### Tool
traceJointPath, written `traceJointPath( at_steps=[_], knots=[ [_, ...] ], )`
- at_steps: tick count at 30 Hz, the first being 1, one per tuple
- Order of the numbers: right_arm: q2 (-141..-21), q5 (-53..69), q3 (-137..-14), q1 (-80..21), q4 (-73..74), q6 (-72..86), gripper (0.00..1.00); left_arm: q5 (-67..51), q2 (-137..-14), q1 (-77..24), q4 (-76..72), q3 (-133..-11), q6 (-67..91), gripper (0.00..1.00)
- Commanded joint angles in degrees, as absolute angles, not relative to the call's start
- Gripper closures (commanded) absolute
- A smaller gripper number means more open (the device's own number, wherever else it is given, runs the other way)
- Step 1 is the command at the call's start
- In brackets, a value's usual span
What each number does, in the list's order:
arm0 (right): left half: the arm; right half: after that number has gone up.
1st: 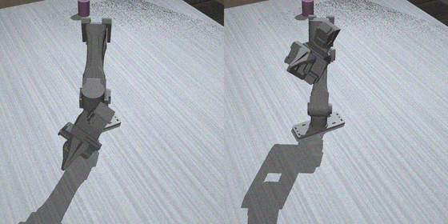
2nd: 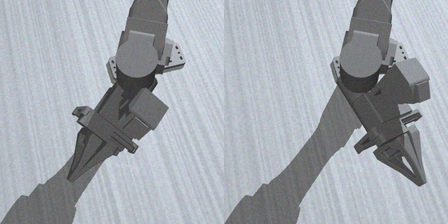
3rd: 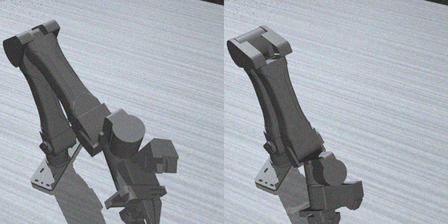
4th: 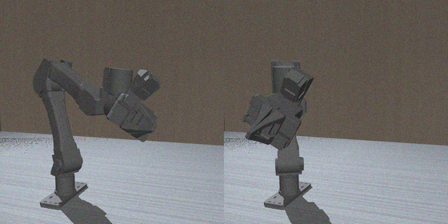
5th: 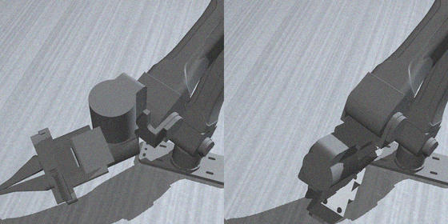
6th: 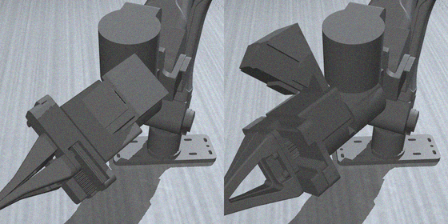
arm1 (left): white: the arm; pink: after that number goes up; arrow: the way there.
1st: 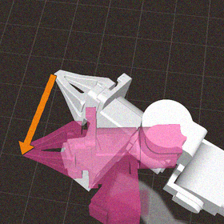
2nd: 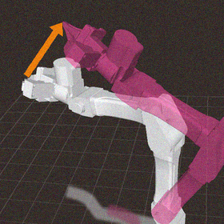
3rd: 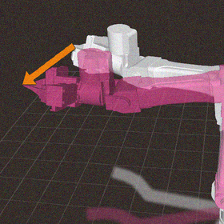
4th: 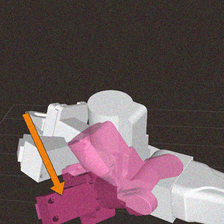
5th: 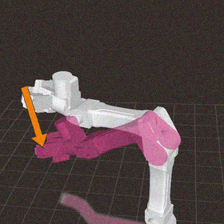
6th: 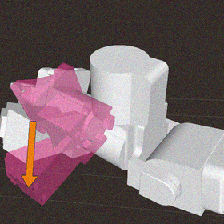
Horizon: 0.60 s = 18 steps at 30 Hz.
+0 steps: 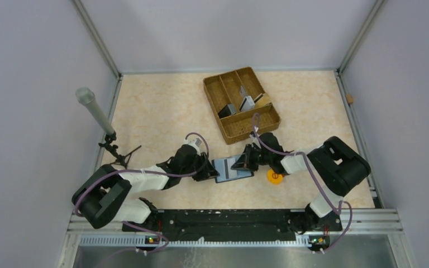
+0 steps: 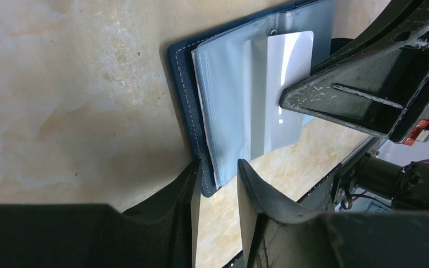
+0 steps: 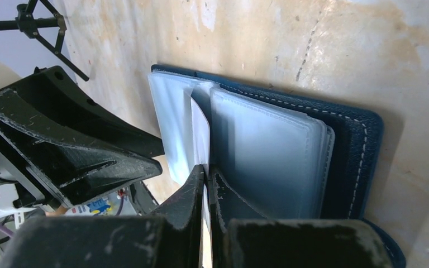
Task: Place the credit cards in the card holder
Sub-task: Insert the credit card into the card holder.
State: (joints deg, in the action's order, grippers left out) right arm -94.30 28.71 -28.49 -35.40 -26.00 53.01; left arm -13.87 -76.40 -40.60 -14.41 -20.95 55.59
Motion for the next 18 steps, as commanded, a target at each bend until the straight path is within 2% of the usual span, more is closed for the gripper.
traceJointPath(
  at_steps=[1,7,10,18],
  knots=[
    [-97.59,26.02,-28.33,-38.12,-21.61,51.61,1.00,-13.64,-77.76,-40.96,-15.96,-20.91,55.13,0.66],
    [-97.85,20.64,-33.03,-41.60,-16.15,48.24,1.00,-13.50,-77.99,-41.01,-15.82,-21.09,54.85,0.67],
    [-95.66,16.44,-35.05,-42.35,-10.19,45.38,0.92,-12.66,-77.22,-40.96,-15.19,-20.93,54.71,0.67],
    [-87.78,9.94,-40.06,-43.15,1.57,36.62,0.61,-9.93,-71.77,-40.87,-10.84,-22.22,52.99,0.65]
  ],
)
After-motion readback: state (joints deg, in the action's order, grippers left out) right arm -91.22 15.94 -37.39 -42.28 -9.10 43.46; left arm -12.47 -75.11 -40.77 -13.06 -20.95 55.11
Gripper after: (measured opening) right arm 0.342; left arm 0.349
